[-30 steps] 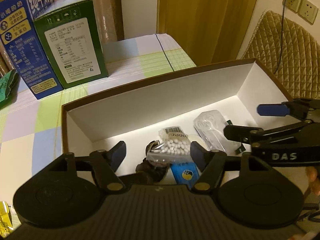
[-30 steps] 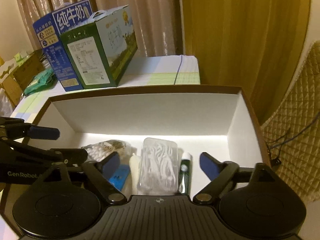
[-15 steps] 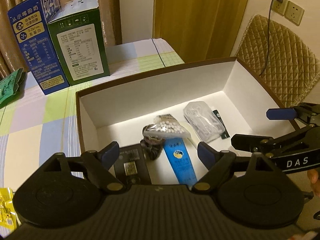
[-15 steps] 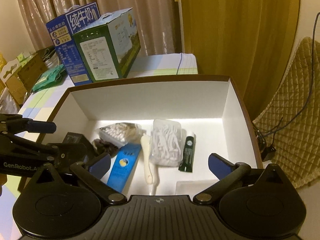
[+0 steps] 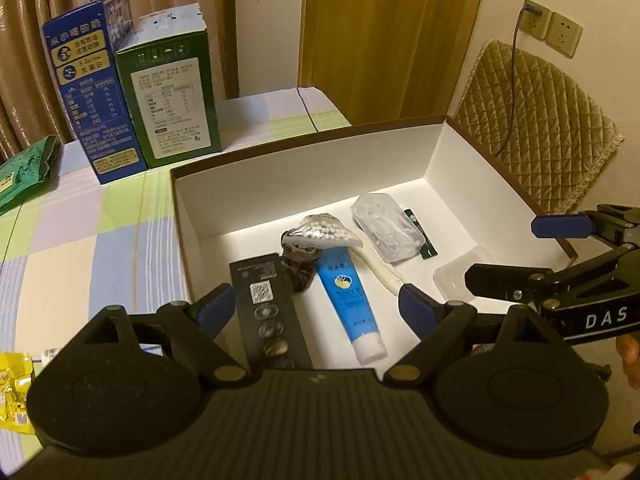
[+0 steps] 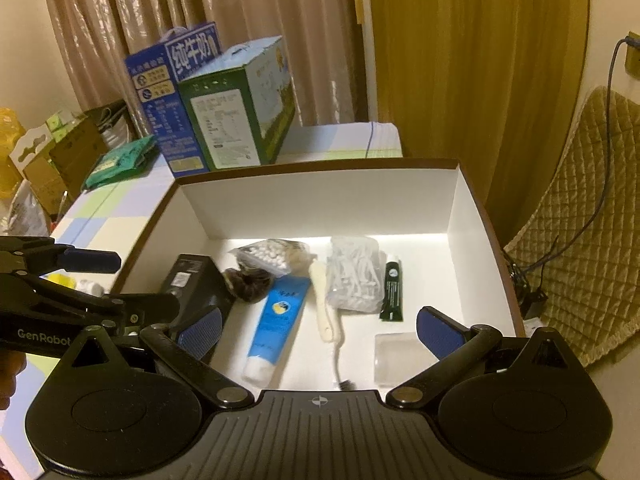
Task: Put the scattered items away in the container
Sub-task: 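Withdraw both grippers from the box toward the yellow packet and pill bottle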
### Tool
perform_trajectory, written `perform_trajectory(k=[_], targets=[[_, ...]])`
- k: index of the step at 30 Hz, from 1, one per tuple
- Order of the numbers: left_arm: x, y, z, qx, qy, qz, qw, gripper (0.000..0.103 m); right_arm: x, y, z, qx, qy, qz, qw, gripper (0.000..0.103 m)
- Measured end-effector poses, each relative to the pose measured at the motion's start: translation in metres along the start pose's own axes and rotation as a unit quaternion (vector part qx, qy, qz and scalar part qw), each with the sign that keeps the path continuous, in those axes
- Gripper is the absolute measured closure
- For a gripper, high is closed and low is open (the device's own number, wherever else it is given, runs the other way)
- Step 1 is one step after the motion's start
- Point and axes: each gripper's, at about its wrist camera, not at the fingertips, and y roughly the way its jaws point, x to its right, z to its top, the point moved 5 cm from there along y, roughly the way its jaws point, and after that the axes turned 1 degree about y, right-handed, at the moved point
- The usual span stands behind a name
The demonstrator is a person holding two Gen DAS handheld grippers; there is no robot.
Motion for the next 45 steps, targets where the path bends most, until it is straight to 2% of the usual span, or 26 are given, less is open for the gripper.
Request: perform_trajectory(k=[14, 25, 33, 45], targets=[[-0.031, -0.06, -0.051, 0.003, -0.01, -0.01, 0.9999, 0.017, -0.063, -0.03, -0.033, 0.003, -0.006, 0.018, 1.0, 0.002], [-0.075, -0.093, -0.101, -0.015, -0.032, 0.003, 0.9994, 0.017, -0.121, -0.025, -0.061, -0.03, -0.013, 0.058, 0.998, 0.002], [-0.125, -0.108, -0.137, -0.036, -0.073, 0.041, 0.9958, 0.017, -0.17, -0.003, -0.083, -0.066, -0.037, 0.092, 0.993, 0.002], [-0.209, -0.131, -0.17, -0.045, -0.132, 0.113, 0.9838, 0.017, -0.244, 0.033, -0.083, -0.084, -0.083, 0.144, 0.982, 0.002]])
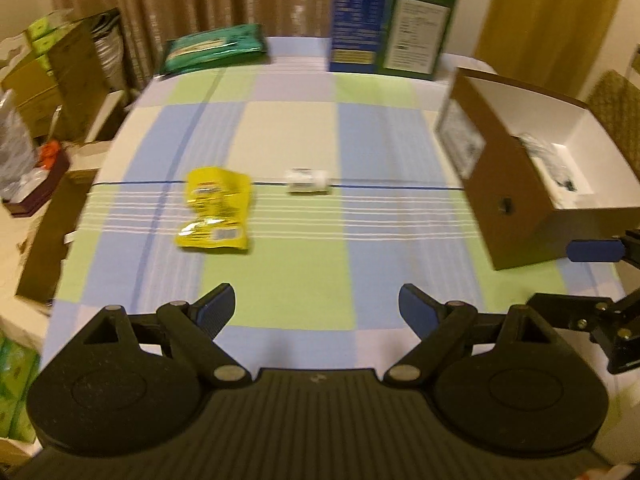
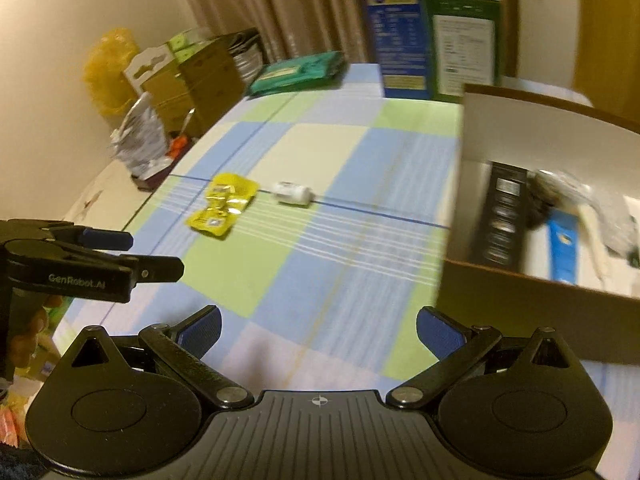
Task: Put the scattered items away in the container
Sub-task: 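Withdraw both grippers from the box toward the yellow packet and pill bottle, then grasp the yellow snack packet with the left gripper while right grasps the white pill bottle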
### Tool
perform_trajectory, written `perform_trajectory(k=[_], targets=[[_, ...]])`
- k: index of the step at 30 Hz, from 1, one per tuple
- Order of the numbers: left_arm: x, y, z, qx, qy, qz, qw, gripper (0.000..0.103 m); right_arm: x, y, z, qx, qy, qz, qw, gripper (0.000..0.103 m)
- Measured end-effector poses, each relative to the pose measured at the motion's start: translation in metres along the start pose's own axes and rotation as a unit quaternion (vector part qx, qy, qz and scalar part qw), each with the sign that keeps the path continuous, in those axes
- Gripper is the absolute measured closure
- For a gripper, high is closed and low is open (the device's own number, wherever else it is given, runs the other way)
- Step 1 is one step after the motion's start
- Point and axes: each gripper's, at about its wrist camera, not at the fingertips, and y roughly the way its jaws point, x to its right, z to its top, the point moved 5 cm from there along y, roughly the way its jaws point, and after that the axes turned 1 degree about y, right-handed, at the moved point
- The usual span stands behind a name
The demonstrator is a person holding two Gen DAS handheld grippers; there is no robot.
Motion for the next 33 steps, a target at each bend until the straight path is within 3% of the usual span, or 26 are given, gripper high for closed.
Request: perform_trajectory(k=[11, 23, 33], targets=[[-0.055, 0.018, 0.004, 0.002, -0.017, 0.034, 0.9993, 0.017, -0.027, 0.057, 0.027, 0.004, -0.029, -0.006, 1.0, 0.002], [-0.087, 0.063, 0.026, 0.002, -0.006, 0.034, 0.9994, 0.017, -0.03, 0.122, 0.051, 0.007, -0.004, -0.045, 0.999, 0.003], [-0.101, 0.11, 0.049, -0.004, 0.016, 0.029, 0.9995, 0.017, -0.03, 0.162, 0.07, 0.006, 0.003, -0.059, 0.998, 0.017]])
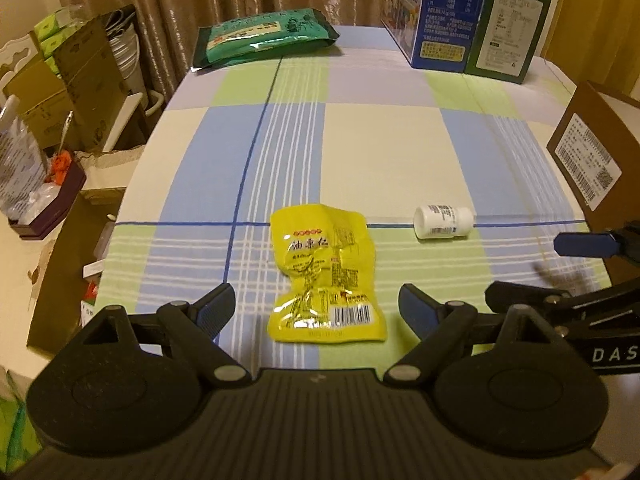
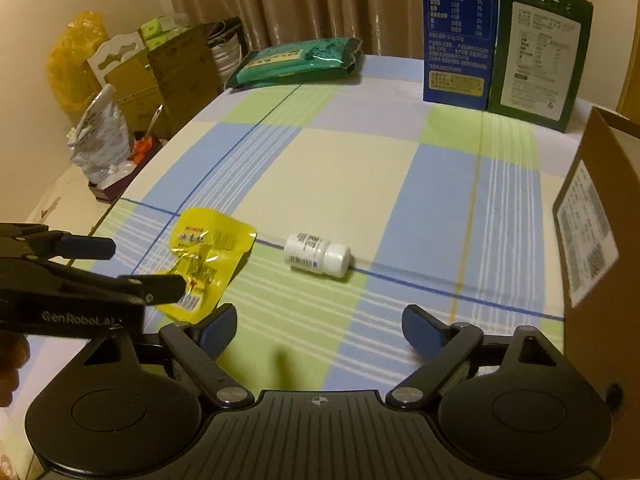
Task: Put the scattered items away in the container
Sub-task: 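Grasp the yellow snack packet with the left gripper while right grasps the white pill bottle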
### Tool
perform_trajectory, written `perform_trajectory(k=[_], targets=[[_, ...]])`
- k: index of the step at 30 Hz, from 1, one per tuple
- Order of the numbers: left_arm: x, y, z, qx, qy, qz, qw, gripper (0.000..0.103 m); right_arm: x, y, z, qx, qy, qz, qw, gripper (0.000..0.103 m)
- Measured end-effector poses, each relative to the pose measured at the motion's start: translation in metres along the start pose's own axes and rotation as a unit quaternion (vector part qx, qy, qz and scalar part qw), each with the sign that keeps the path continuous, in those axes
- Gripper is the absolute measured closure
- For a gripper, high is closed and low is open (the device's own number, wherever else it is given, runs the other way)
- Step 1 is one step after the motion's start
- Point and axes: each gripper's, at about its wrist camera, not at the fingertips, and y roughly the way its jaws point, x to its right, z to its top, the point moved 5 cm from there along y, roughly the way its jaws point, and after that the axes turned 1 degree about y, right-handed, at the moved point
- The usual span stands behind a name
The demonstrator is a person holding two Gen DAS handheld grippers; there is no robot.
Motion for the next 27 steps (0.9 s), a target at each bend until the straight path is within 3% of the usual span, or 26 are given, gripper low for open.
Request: perform_trajectory(k=[16, 22, 27], targets=[[0.003, 0.056, 0.004, -0.013, 0.065, -0.012, 0.9977, 0.026, 0.013, 0.032, 0.009, -0.016, 0.025, -0.014, 0.999, 0.021], [-0.001, 0.059, 0.005, 0.007, 0.064, -0.047, 0.9968, 0.038, 0.011, 0.044, 0.011, -0.017, 0.032, -0.013, 0.999, 0.021], [-0.014, 0.055, 0.008, 0.018, 0.049, -0.068, 0.9963, 0.056, 0.005, 0.054, 0.012, -0.015, 0.031, -0.016, 0.999, 0.021]])
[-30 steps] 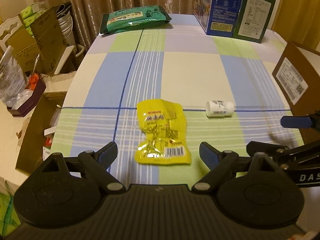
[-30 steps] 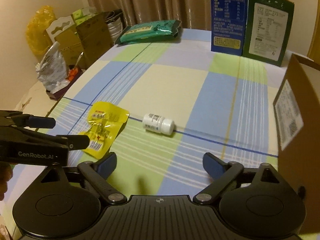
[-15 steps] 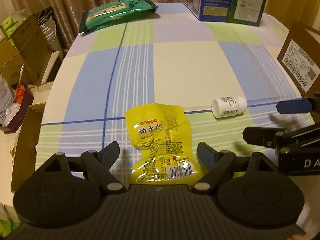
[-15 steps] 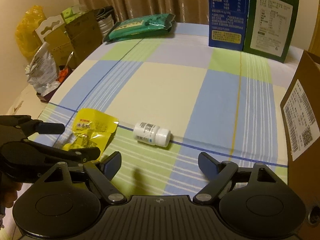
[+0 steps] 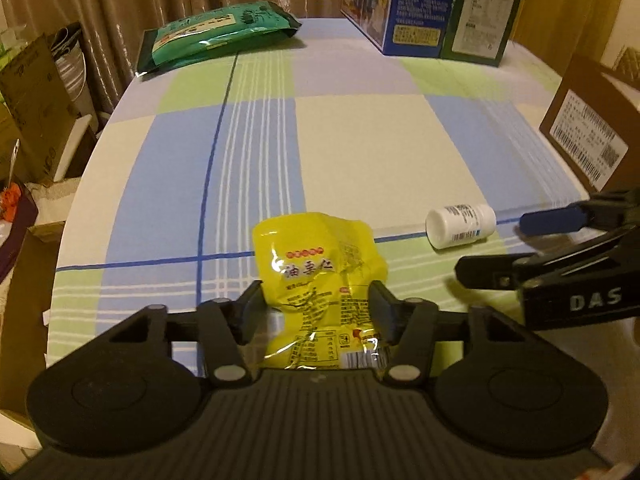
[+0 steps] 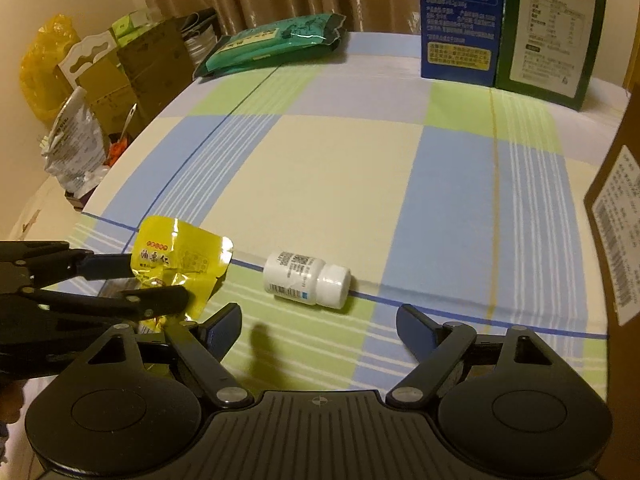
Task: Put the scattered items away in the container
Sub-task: 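Grasp the yellow snack packet with the left gripper while right grasps the white pill bottle, then carry the yellow packet and pill bottle over the cardboard box with both grippers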
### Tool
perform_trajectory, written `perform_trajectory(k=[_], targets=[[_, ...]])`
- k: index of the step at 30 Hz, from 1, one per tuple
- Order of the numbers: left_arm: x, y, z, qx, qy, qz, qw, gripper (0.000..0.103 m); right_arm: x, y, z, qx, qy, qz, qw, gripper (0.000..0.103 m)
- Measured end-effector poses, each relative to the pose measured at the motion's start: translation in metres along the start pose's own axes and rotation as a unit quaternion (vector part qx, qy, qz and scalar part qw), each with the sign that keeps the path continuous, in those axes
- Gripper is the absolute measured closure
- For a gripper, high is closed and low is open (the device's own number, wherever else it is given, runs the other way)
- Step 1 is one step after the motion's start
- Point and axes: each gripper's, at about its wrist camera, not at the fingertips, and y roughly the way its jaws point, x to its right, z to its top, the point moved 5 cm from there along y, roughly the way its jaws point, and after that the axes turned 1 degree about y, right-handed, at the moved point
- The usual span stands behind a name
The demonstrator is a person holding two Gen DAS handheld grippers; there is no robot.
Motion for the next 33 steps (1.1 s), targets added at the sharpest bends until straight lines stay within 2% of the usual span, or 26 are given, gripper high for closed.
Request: perform_trajectory(k=[2, 6, 12, 14, 16, 23, 25, 28, 33], targets=[[-0.002, -0.003, -0.001, 0.001, 0.002, -0.004, 1.0, 0.059, -0.002, 0.004, 0.002, 0.002, 0.002, -0.002, 1.0, 0.021], [-0.002, -0.009, -0.001, -0.002, 0.002, -0.002, 1.0, 0.061, -0.004, 0.008, 0.004, 0.006, 0.004, -0.007, 1.0, 0.021], [-0.005, -0.005, -0.004, -0.011, -0.031, -0.01, 0.9994, 0.06, -0.008, 0.011, 0.003, 0.016, -0.007, -0.023, 1.0, 0.022], [-0.006, -0.006, -0.003, -0.012, -0.034, -0.009, 0.9993, 0.061, -0.01, 0.011, 0.002, 0.02, -0.018, -0.042, 0.999, 0.03], [-0.004, -0.008, -0.002, -0.01, -0.03, -0.006, 0.9995, 0.061, -0.012, 0.01, 0.001, 0.025, -0.023, -0.048, 0.998, 0.041], [-0.002, -0.008, -0.001, -0.011, -0.027, 0.002, 0.9996, 0.061, -0.015, 0.012, 0.008, 0.019, 0.013, -0.046, 0.999, 0.045], [-0.001, -0.007, -0.002, -0.012, -0.028, 0.003, 0.9995, 0.061, -0.018, 0.011, 0.007, 0.019, -0.007, -0.069, 0.997, 0.058], [-0.003, -0.007, -0.002, -0.013, -0.035, -0.001, 0.9993, 0.061, -0.014, 0.008, 0.003, 0.014, -0.02, -0.061, 0.998, 0.058], [-0.002, -0.01, -0.006, -0.018, -0.048, -0.011, 0.9986, 0.062, -0.001, -0.009, -0.01, -0.002, -0.004, -0.038, 0.999, 0.058]])
